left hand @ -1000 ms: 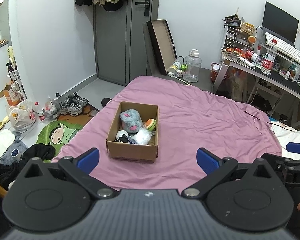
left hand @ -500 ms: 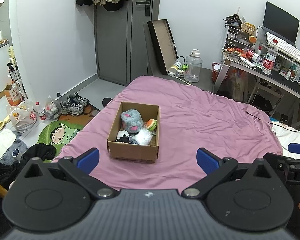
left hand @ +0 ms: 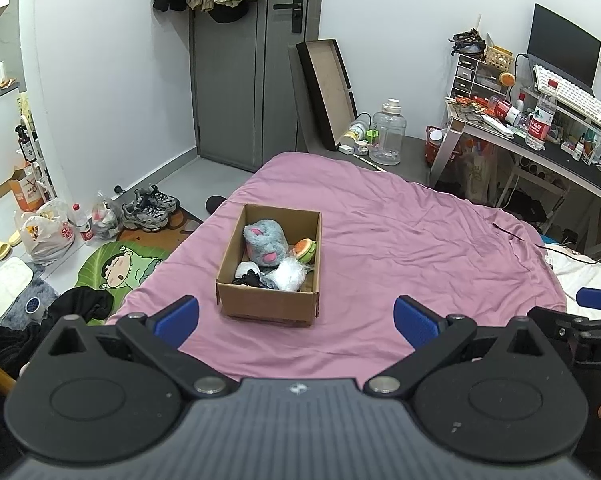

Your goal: Organize soft objects

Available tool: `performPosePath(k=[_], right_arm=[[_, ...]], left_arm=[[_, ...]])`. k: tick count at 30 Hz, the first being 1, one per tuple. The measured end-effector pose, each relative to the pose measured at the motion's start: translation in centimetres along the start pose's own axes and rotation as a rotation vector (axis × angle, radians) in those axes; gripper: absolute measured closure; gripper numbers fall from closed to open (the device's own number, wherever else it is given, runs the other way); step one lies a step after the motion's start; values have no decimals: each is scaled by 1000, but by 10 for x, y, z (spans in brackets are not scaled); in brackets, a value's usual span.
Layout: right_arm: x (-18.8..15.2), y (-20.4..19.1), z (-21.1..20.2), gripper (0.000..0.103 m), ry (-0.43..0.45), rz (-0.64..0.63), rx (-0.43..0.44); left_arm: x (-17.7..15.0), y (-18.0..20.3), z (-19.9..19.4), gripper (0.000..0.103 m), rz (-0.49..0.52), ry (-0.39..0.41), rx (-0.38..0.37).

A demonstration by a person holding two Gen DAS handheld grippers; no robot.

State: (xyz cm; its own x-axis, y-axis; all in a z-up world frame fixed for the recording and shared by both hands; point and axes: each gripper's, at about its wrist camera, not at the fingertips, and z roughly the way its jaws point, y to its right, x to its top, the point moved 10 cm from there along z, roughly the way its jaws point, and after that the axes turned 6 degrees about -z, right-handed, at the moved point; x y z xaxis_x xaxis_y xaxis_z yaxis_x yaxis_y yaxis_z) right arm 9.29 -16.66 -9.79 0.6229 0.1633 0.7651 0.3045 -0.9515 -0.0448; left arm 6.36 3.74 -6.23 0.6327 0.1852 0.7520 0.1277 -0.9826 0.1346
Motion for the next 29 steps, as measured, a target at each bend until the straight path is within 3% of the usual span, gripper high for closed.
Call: performPosePath(k=[29], right_arm=[[-4, -4, 7, 0, -5, 10, 8]], left_arm=[[-7, -5, 1, 0, 3, 4, 4]])
